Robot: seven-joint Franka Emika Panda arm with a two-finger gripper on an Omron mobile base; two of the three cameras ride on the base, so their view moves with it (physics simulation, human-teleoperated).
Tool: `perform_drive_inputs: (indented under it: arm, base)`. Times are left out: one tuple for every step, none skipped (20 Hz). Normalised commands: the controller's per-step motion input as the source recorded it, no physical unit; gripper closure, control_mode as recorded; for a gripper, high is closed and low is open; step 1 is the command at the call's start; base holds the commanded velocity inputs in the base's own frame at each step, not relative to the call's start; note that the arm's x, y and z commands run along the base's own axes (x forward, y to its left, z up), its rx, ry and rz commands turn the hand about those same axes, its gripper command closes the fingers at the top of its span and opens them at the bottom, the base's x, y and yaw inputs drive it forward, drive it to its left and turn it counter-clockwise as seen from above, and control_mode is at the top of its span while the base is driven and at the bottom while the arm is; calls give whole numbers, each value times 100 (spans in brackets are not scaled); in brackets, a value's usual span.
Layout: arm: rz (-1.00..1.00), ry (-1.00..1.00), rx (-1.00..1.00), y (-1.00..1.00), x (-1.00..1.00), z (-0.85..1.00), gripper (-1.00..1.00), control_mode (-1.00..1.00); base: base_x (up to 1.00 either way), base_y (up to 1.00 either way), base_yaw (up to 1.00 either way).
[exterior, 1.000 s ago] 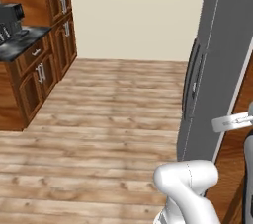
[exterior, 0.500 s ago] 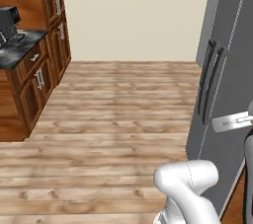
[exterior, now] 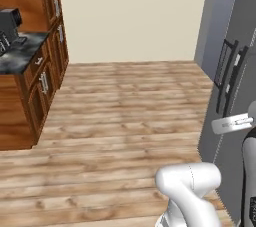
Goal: Retrieve the steak from the fridge and place it on the saucepan with marinade on the stove.
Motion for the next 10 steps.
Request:
perform_drive_inputs:
  arm:
    - [0,0,0,0,0,0,-100,100]
    - [0,0,0,0,0,0,-100,100]
    - [0,0,0,0,0,0,-100,100]
    - [0,0,0,0,0,0,-100,100]
    - [0,0,0,0,0,0,-100,100]
    - [0,0,0,0,0,0,-100,100]
    - [0,0,0,0,0,0,-100,100]
    - [0,0,0,0,0,0,-100,100]
    - [0,0,0,0,0,0,-100,100]
    - [0,0,0,0,0,0,-100,100]
  base:
    - [25,0,-29]
    - [33,0,-31]
    - [35,0,-34]
    - [39,0,-34]
    - [46,0,-34]
    - [51,0,-34]
    - [52,0,-36]
    - [54,0,-37]
    - [56,0,-39]
    - [53,0,-40]
